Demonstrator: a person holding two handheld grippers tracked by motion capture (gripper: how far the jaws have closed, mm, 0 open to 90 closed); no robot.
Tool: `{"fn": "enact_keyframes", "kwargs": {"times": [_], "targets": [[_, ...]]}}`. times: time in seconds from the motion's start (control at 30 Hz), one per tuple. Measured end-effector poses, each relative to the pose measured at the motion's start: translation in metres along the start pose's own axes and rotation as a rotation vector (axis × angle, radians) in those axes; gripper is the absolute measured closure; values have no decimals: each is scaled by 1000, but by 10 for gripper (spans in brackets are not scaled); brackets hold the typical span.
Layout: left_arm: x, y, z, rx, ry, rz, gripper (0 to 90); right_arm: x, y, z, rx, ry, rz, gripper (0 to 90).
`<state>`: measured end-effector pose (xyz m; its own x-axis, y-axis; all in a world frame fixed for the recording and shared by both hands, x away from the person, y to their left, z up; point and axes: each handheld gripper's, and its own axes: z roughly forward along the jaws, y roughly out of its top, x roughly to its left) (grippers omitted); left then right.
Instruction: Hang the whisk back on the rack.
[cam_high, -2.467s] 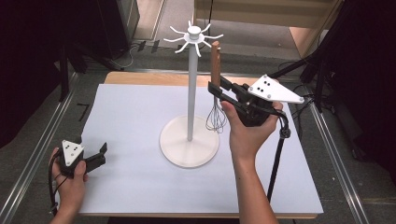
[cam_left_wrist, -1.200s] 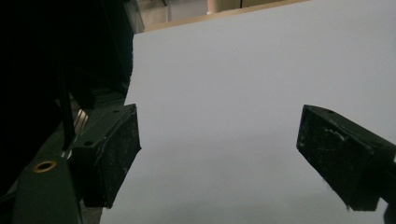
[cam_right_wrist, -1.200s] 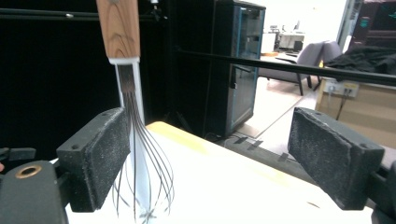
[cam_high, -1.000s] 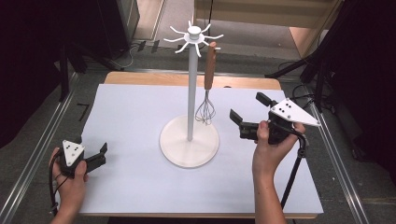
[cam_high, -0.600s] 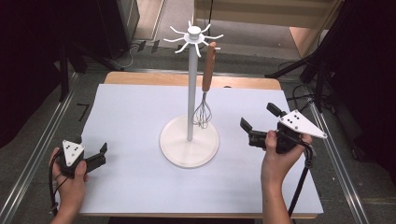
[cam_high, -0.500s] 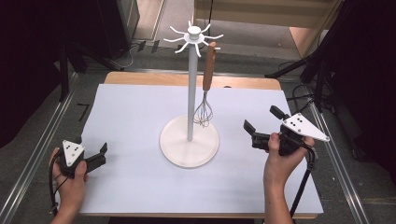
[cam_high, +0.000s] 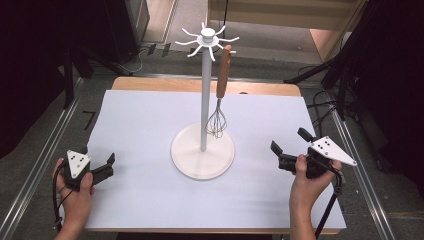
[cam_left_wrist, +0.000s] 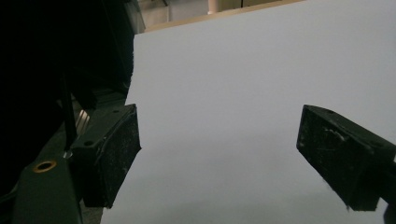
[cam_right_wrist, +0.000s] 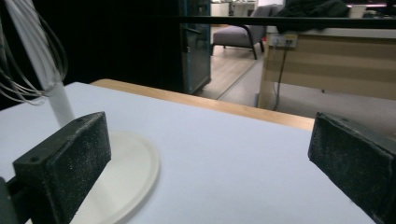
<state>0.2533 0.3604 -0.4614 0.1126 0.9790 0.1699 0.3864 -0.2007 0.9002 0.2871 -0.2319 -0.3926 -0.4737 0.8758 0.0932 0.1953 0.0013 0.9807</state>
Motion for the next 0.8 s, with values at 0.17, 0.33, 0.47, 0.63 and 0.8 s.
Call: {"fn": "enact_keyframes", "kwargs": {"times": [0.17,0.33,0.47,0.63,0.8], "targets": [[-1,0,0,-1,1,2,143,-3,-13,-3,21,-54,-32,0],[-1,0,0,0,0,2,143,-10,-28,-7,37,-67,-9,0],[0,0,0,1,0,0,143,-18,-39,-11,54,-80,11,0],[0,0,0,0,-1,0,144,-26,-48,-15,67,-93,27,0],[0,0,0,0,-3,-2,143,-35,-58,-22,79,-118,55,0]]}}
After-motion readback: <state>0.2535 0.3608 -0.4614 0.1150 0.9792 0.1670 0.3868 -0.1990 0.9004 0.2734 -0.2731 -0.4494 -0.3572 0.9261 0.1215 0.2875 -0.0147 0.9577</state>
